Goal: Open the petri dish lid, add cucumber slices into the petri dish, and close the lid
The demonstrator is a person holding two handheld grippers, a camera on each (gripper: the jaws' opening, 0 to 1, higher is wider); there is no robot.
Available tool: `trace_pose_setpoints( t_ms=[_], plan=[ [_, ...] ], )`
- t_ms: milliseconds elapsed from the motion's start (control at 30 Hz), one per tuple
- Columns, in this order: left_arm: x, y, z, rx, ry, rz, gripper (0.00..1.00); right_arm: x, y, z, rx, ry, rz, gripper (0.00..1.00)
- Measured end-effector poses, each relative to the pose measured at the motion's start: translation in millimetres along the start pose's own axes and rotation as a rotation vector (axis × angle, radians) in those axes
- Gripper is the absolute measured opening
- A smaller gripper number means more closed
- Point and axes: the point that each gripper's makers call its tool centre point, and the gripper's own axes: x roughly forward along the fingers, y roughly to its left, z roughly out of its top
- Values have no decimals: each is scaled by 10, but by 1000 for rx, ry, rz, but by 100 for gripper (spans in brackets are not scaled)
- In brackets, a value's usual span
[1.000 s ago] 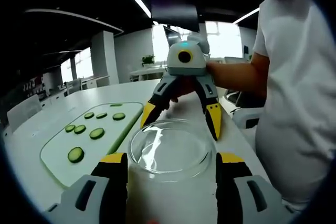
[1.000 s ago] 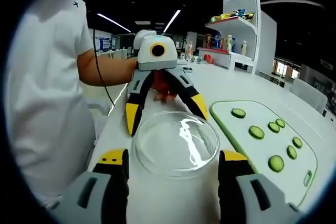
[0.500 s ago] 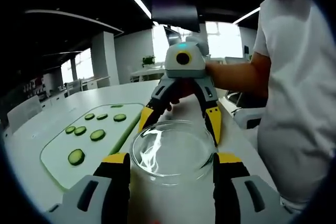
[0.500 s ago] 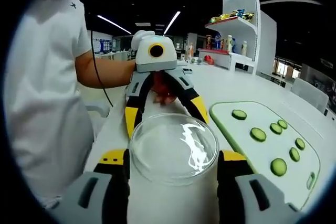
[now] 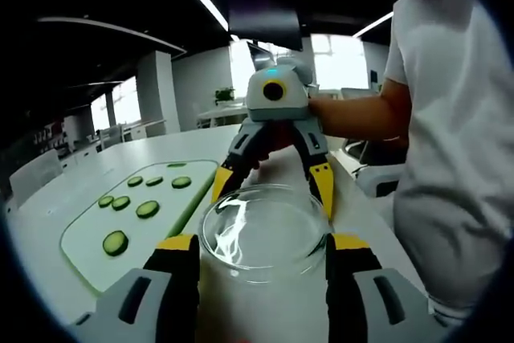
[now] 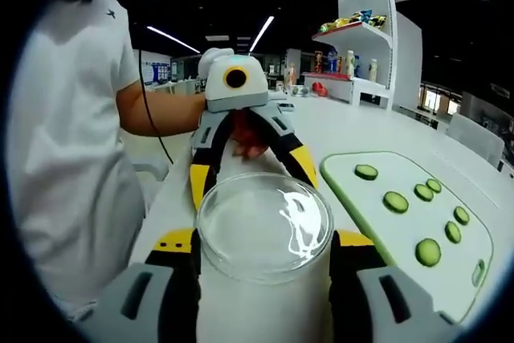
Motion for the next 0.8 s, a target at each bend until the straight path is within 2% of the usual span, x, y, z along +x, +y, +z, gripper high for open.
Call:
trace_pose_setpoints(
  t_ms=[567, 800],
  plan=[
    [10, 8, 11, 13, 16, 5, 62, -17, 0, 13, -18, 10, -1, 64],
    [-23, 10, 75, 8, -4, 5, 62, -51, 1, 77, -13, -13, -1, 64]
  ],
)
